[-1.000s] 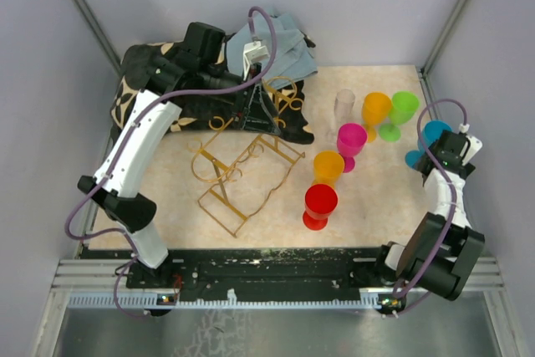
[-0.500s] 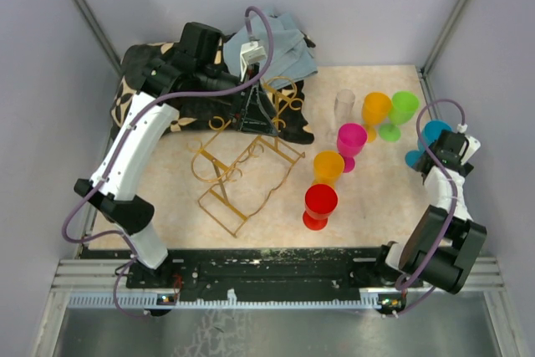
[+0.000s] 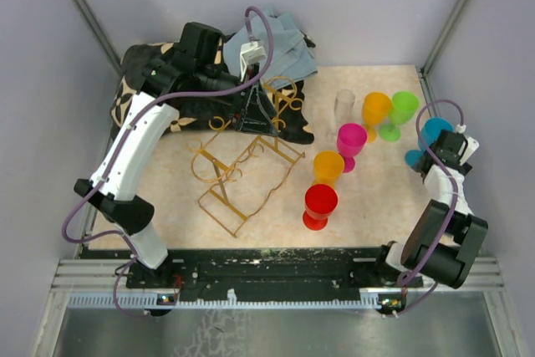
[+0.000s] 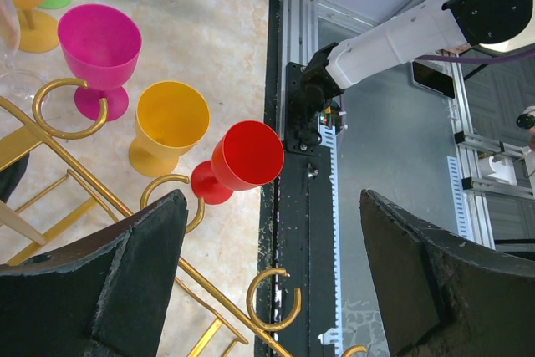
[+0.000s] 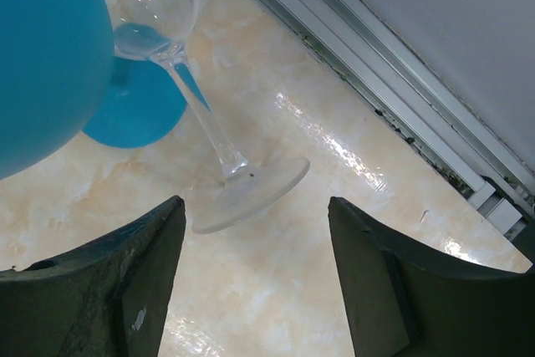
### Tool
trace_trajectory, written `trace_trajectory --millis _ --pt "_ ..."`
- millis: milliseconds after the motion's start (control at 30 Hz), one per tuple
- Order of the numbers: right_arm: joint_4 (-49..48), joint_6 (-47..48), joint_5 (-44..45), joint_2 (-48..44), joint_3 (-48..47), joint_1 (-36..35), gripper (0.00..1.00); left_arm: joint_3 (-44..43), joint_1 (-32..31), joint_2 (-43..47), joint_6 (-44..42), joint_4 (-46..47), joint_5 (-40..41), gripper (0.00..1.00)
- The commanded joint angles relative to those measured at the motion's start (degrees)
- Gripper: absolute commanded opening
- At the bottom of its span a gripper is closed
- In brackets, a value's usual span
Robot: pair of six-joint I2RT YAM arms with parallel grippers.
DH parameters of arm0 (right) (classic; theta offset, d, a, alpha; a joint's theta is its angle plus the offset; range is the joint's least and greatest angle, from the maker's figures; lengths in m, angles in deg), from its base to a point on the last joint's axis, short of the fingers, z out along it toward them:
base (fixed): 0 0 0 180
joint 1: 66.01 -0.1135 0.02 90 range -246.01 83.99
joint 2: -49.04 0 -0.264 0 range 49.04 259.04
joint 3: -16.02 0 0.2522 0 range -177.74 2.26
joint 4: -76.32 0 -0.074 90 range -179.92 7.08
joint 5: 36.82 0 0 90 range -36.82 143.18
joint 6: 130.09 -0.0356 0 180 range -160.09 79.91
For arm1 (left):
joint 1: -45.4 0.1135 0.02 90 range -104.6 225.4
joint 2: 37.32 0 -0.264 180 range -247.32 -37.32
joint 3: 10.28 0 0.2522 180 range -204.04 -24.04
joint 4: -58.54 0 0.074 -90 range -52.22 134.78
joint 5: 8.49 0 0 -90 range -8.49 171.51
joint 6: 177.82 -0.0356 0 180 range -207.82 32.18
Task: Take the wine glass off the wine glass rack
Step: Pick up the wine glass at the center of the board.
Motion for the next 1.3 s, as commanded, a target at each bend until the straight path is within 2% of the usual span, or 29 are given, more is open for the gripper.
trace_trajectory --millis 0,300,533,867,1000,1100,1267 --pt "-2.0 -0.4 1.0 -0.3 0.0 0.4 0.69 0.3 -0.4 1.8 -0.6 -0.9 -1.2 0.88" --pt "-0.6 0.3 0.2 -4.5 0.2 0.4 0.68 0.4 -0.4 1.8 -0.6 -1.0 -1.3 0.88" --pt "0.1 0.1 -1.9 -2.3 -0.3 0.4 0.66 0.2 -0.4 1.7 -0.5 -0.9 -1.5 0.88" --pt "8.1 0.6 -7.4 -13.7 -2.1 0.3 0.66 0.1 -0.4 1.2 -0.5 -0.8 -2.3 0.88" --pt "14.5 -0.4 -10.7 -21.2 -5.8 0.3 0.66 -0.5 -0.4 1.2 -0.2 -0.4 -2.6 0.88" --pt "19.3 -1.2 -11.7 -23.4 -11.6 0.3 0.67 -0.6 -0.4 1.7 0.0 0.1 -2.4 0.88" --pt "25.4 -1.5 -11.2 -15.0 -28.7 0.3 0.68 -0.4 -0.4 3.3 0.0 1.0 0.5 0.91"
